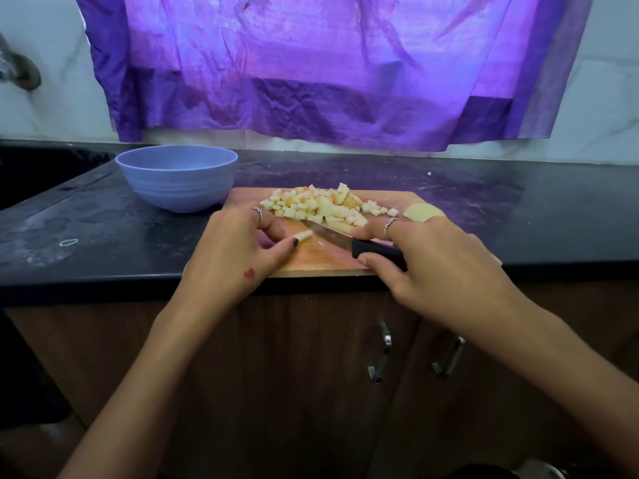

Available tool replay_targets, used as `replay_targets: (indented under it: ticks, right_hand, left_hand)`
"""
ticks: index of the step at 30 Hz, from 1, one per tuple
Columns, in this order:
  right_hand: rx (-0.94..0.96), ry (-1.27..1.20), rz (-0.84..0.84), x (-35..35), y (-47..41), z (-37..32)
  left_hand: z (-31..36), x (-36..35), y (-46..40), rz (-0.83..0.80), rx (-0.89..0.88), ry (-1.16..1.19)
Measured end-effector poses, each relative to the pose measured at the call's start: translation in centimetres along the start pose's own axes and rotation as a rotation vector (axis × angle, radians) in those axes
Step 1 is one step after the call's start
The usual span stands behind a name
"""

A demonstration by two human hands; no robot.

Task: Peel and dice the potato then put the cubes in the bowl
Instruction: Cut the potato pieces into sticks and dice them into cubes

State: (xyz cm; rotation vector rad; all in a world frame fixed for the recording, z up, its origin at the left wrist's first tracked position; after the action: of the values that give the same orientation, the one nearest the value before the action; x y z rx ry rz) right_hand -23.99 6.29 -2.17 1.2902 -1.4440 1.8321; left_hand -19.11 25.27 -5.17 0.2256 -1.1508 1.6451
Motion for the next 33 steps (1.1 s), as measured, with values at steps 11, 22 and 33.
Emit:
replay_targets:
  ticks: [11,22,33]
  right_hand:
    - [0.023,-0.026,-0.045,-0.4,-1.3,-0.4]
    - [0.054,0.130,0.050,0.0,-0.6,-0.8]
    - [0.036,0.021,-0.009,-0.6,-0.2,-1.0]
  left_hand:
    - [-0.3,-0.2,0.0,-0.025,0.040,0.015]
    - [-0.2,-0.3,0.1,0.003,0.044,-0.018]
    - [-0.2,0.0,0.2,-0.049,0.053,0.000]
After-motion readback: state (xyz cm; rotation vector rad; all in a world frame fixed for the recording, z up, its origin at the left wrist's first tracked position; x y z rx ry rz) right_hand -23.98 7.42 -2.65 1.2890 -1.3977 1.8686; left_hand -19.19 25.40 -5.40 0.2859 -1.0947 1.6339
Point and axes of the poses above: each hand's wrist, its own y-axis away from the middle knuckle, its own x-axis out of the back of the hand, z = x × y, the point moved 5 cm from there along -y, towards the middle knuckle, and after that the axes turned 2 degrees about z, right-handed, at the moved point
